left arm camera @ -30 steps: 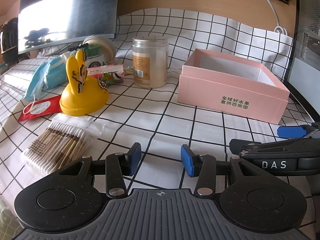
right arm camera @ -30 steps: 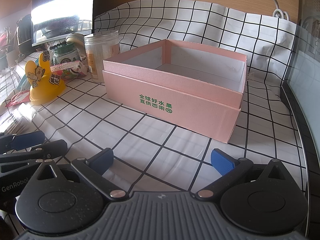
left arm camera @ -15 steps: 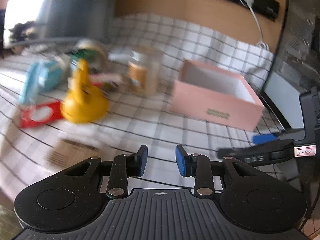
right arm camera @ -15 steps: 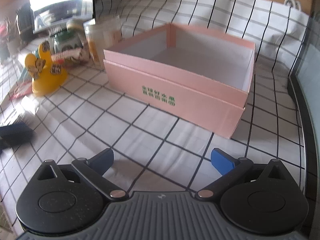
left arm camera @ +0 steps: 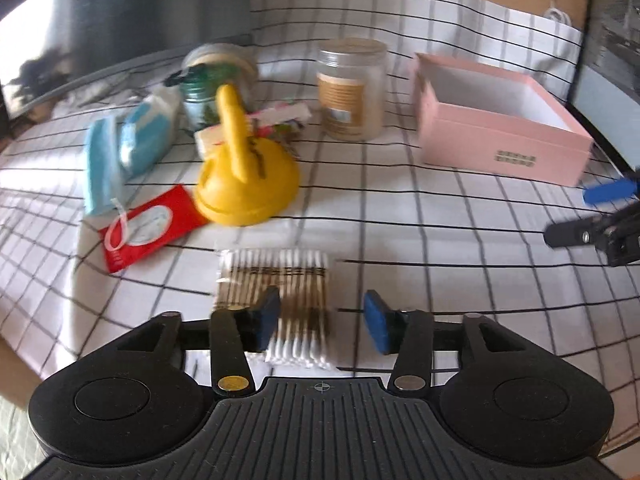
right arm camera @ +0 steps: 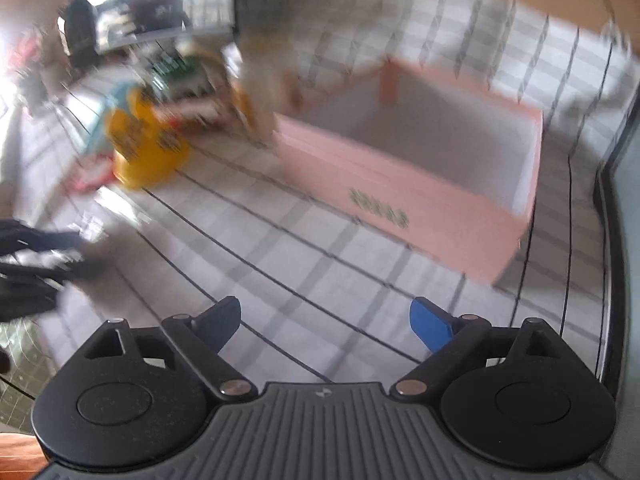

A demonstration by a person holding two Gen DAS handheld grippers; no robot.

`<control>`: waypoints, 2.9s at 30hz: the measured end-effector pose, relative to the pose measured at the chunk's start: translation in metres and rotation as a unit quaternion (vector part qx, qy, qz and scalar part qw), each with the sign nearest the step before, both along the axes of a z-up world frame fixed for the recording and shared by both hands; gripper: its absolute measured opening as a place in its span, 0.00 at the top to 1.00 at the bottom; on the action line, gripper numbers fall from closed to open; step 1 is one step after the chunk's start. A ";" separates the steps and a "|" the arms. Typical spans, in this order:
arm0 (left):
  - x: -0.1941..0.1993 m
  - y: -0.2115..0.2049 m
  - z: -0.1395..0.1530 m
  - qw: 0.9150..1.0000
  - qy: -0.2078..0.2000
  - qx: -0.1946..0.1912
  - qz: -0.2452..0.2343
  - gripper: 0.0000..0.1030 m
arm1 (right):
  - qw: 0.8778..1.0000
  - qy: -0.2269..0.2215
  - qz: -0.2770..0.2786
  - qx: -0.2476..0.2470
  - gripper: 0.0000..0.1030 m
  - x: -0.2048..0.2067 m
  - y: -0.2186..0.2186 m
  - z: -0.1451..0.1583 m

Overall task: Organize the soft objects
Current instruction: 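Lower the left tool onto the cotton swab pack and close on it, then grasp the yellow rabbit holder with the right tool while the left lifts the swabs, then carry swabs and rabbit into the pink box and open both tools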

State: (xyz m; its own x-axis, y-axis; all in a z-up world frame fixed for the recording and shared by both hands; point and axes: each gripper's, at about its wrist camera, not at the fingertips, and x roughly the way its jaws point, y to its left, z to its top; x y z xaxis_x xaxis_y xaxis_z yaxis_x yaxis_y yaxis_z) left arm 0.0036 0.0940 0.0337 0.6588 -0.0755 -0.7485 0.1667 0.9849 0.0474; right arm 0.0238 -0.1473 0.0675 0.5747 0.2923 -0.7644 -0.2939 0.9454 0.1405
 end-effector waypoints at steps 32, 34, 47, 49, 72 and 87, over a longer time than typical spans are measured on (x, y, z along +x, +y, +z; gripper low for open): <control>0.048 0.023 -0.009 0.997 -0.013 -0.036 -0.072 0.20 | 1.000 0.004 -0.007 0.017 0.10 -0.038 0.052 -0.002; 0.044 0.019 -0.011 0.996 -0.023 -0.014 -0.082 0.20 | 1.000 0.010 -0.009 0.017 0.10 -0.038 0.053 -0.004; 0.048 0.047 -0.022 0.999 -0.020 -0.036 0.001 0.21 | 1.000 0.018 -0.006 0.008 0.10 -0.035 0.060 -0.008; 0.047 0.053 -0.021 0.998 -0.021 -0.051 -0.011 0.23 | 1.000 0.007 -0.009 0.012 0.10 -0.031 0.066 -0.003; 0.059 0.206 0.026 0.979 0.060 -0.177 -0.083 0.27 | 0.999 -0.038 -0.013 0.002 0.83 0.079 0.230 0.044; 0.053 0.035 0.034 0.941 0.124 -0.161 -0.270 0.27 | 0.991 -0.051 -0.115 -0.043 0.83 -0.049 0.058 0.094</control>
State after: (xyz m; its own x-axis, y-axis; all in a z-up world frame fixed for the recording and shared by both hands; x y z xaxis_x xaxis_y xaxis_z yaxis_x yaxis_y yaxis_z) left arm 0.0565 0.1288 0.0678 0.2674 -0.5979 -0.7557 0.6128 0.7107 -0.3455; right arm -0.0255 -0.0897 0.1614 0.6942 0.0811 -0.7152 -0.0785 0.9962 0.0368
